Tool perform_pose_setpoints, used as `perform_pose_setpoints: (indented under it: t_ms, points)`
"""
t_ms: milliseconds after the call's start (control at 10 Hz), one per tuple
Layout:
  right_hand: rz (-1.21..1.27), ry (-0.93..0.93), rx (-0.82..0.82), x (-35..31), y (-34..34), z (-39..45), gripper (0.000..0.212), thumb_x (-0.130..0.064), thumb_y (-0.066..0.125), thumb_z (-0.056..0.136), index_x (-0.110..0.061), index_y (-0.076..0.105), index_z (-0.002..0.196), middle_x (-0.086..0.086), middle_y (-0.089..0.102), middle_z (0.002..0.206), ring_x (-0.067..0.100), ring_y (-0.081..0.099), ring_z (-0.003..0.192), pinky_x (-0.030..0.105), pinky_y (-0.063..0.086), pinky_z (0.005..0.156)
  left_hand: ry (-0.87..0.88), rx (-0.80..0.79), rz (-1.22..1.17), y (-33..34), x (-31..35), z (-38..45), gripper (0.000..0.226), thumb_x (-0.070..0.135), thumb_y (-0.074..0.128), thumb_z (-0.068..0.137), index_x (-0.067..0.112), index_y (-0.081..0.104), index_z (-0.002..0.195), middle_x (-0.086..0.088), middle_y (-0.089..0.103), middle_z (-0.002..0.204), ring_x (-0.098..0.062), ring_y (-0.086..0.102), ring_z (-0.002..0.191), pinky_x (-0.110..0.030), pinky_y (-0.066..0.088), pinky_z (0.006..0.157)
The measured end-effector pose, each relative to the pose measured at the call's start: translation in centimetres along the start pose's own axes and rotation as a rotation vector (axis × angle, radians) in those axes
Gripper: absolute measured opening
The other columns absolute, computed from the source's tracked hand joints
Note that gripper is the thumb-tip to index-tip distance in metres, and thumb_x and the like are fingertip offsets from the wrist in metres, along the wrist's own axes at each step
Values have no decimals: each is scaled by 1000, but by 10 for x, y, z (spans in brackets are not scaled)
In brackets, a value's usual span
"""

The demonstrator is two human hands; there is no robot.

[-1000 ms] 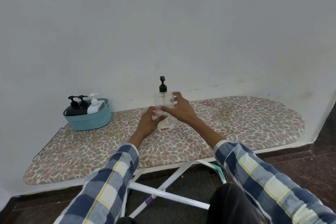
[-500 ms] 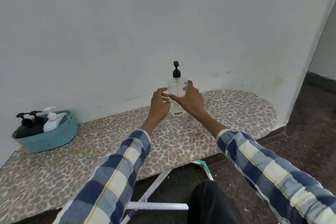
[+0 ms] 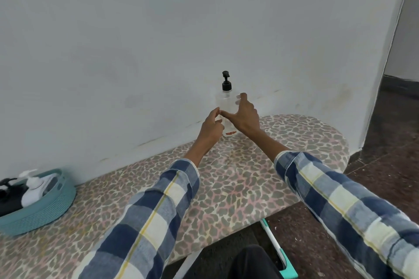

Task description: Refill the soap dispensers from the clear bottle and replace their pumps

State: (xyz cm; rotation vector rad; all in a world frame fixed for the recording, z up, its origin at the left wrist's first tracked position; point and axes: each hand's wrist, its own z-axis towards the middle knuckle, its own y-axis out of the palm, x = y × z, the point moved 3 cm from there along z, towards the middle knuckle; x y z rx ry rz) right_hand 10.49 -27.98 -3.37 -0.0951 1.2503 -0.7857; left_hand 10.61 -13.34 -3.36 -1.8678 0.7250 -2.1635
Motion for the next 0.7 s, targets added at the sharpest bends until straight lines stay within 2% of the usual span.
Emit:
perform_pose_setpoints:
  t_ms: [100,200,300,400,500,600,700]
  points:
    - [15,7,-2,11,7,2,85,-57,83,86,-10,43,145,12,64,138,35,65,123,43,50,90,-31,-38,-3,3,-6,9,74,-7,42,105,23,28,171,0,30,178,-24,42,157,-49,53,116]
    - [9,-10,-51,22,13,3,77,-46,82,91,-9,44,147,11,63,144,33,62,129,41,49,94,-51,-42,-64,4,-8,13,76,-8,43,105,23,26,172,1,26,178,-14,57,139,-40,57,101]
    - [-1,-14,-117,26,16,1,69,-34,79,97,-7,44,150,12,58,151,34,59,135,45,51,104,-81,-42,-59,3,-14,13,77,-5,46,105,23,24,173,0,27,178,-12,58,129,-46,55,112]
    - [-21,-14,-142,29,17,-1,69,-26,75,99,-5,40,155,14,55,154,34,55,140,46,48,108,-83,-67,-3,3,-18,9,76,-3,49,104,21,24,173,-3,29,178,-25,45,153,-50,52,116]
    - [-44,-7,-113,22,13,-10,71,-22,72,101,-3,34,158,16,48,158,34,48,144,46,44,113,-57,-39,116,-2,-14,-4,75,1,54,105,17,23,172,-8,29,177,-28,39,158,-40,47,115]
    - [-132,-111,58,7,8,-25,60,-15,65,102,1,38,153,19,44,152,39,44,138,47,42,111,72,-17,436,-14,-12,-21,77,5,54,105,12,17,172,-11,21,179,-30,29,162,-45,35,126]
    - [-221,-251,176,-17,7,-39,52,-11,62,98,0,47,147,17,49,141,38,47,126,49,46,97,268,120,775,-36,-7,-44,82,8,56,104,7,11,172,-15,13,180,-33,16,167,-53,29,130]
